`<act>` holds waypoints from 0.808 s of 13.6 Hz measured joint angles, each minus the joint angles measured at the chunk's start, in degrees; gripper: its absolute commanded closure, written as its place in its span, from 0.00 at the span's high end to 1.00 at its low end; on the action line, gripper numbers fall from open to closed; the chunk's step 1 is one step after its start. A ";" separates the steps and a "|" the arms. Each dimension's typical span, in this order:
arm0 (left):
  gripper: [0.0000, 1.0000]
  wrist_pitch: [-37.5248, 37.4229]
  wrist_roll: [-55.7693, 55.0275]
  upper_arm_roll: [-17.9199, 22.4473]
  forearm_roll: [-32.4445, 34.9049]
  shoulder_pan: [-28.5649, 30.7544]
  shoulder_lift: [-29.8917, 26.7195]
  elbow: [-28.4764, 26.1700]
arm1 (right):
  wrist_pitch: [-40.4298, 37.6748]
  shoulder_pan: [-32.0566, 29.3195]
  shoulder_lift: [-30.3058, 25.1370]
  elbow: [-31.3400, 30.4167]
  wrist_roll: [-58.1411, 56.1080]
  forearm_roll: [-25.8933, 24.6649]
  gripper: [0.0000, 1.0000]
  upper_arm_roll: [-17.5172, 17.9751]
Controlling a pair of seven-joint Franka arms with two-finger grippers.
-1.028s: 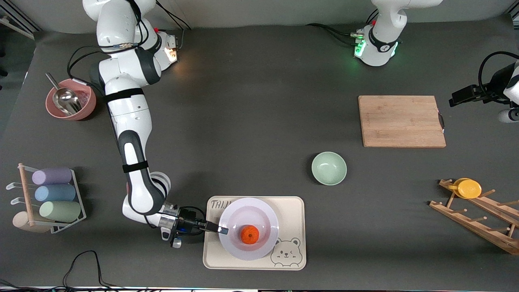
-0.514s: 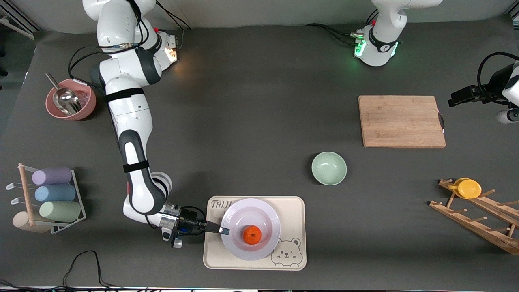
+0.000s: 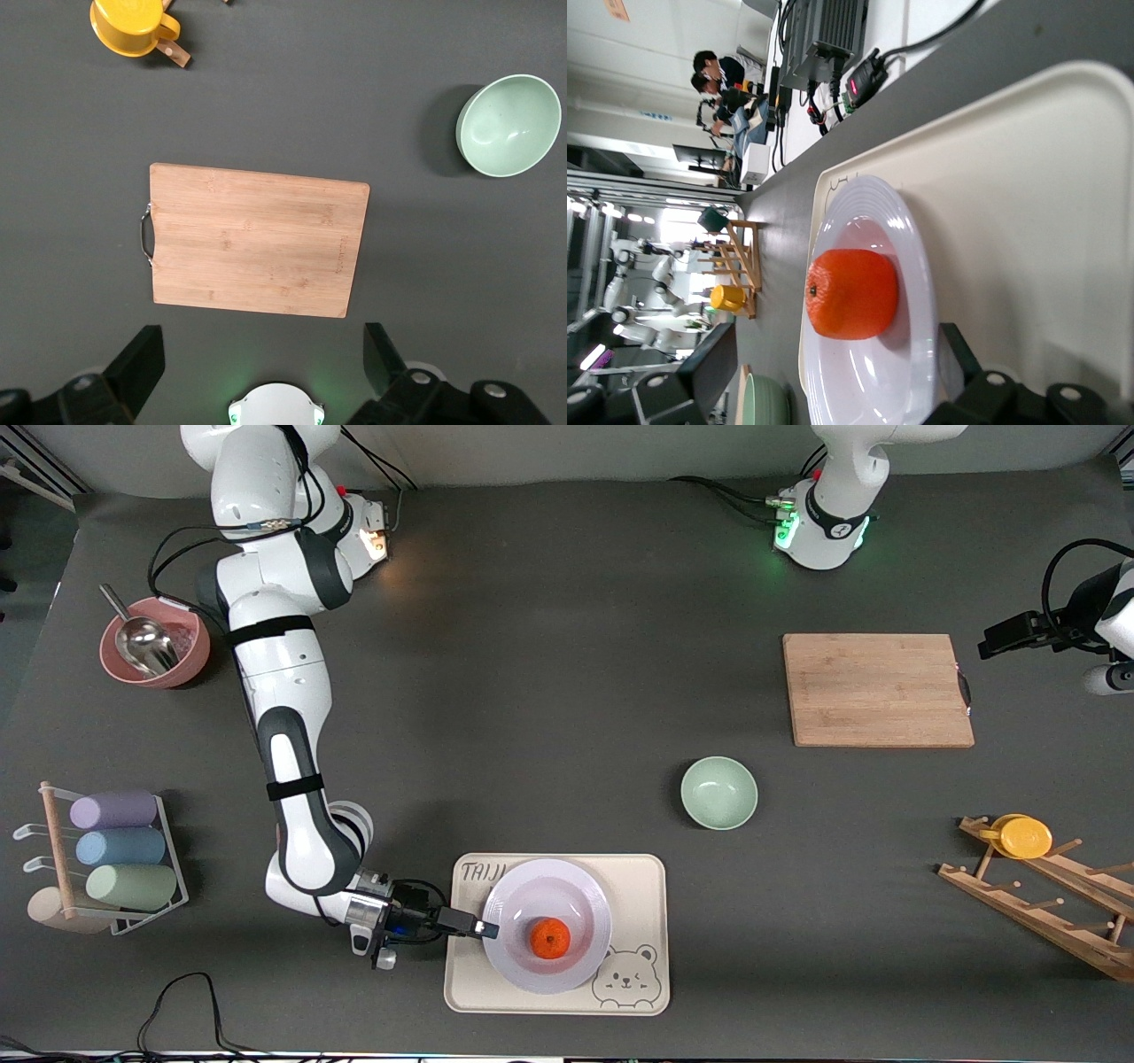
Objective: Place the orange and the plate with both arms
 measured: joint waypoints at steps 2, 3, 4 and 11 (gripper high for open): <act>1.00 0.00 0.00 0.00 0.00 -0.06 0.00 0.00 | -0.21 -0.25 -4.50 -3.28 2.08 -7.49 1.00 -0.02; 1.00 0.00 0.00 -0.01 0.00 -0.08 0.00 -0.01 | -0.61 -0.26 -7.95 -6.85 2.68 -10.93 1.00 -0.03; 1.00 0.05 0.00 -0.02 0.00 -0.09 0.01 -0.04 | -1.40 -0.23 -11.77 -11.08 2.94 -14.74 1.00 -0.14; 1.00 1.89 0.08 -0.15 0.14 -0.11 -0.20 -0.25 | -5.29 0.22 -43.74 -44.00 9.40 -49.81 1.00 -0.55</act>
